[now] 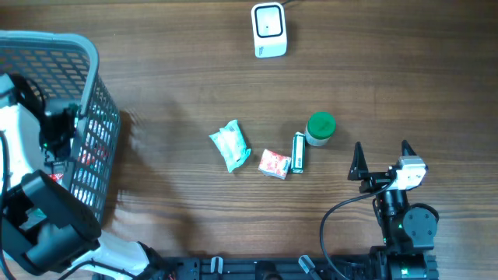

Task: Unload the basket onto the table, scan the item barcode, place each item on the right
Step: 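Reach into the basket and grasp the red Nescafe stick with left gripper, then place the red Nescafe stick on the table beside the packet, then reach into the basket and grasp the green-white wipes pack with left gripper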

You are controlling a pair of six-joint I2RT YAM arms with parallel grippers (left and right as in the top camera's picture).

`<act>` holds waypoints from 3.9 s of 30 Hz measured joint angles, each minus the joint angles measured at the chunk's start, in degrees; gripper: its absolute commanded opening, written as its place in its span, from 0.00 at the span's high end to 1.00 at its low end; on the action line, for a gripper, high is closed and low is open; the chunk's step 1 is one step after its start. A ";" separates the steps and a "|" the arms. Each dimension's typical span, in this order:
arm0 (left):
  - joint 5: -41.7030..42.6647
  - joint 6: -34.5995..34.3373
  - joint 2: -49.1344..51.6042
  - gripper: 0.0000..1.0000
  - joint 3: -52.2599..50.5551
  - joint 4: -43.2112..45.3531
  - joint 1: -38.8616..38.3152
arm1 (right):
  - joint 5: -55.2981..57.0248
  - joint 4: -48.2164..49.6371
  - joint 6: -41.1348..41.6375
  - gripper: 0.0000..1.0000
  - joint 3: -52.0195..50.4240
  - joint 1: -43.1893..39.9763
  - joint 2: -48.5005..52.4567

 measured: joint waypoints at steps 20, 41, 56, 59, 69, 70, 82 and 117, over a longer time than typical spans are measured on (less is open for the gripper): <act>-5.16 8.04 -4.07 0.96 -4.83 7.08 0.00 | 0.00 0.00 0.00 0.00 0.00 0.00 0.00; 5.88 22.25 -43.76 0.96 9.05 -10.88 -34.95 | 0.00 0.00 0.00 0.00 -0.02 0.00 0.00; -2.64 43.01 -17.20 0.96 -12.81 16.39 -70.18 | 0.00 -0.02 0.00 0.00 -0.02 0.00 0.00; -2.64 46.69 -8.55 0.96 -12.83 20.85 -71.87 | 0.00 -0.02 0.00 0.00 -0.02 0.00 0.00; -2.64 49.59 4.66 0.85 -12.85 25.88 -72.19 | 0.00 0.00 0.00 0.00 -0.02 0.00 0.00; -2.64 49.66 4.66 0.75 -12.85 26.12 -72.19 | 0.00 0.00 0.00 0.00 -0.02 0.00 0.00; -2.67 49.79 0.66 0.00 -11.06 18.16 -72.24 | 0.00 0.00 0.00 0.00 -0.02 0.00 0.00; 0.04 -25.77 -21.64 0.00 3.30 4.22 1.77 | 0.00 0.00 0.00 0.00 0.00 0.00 0.00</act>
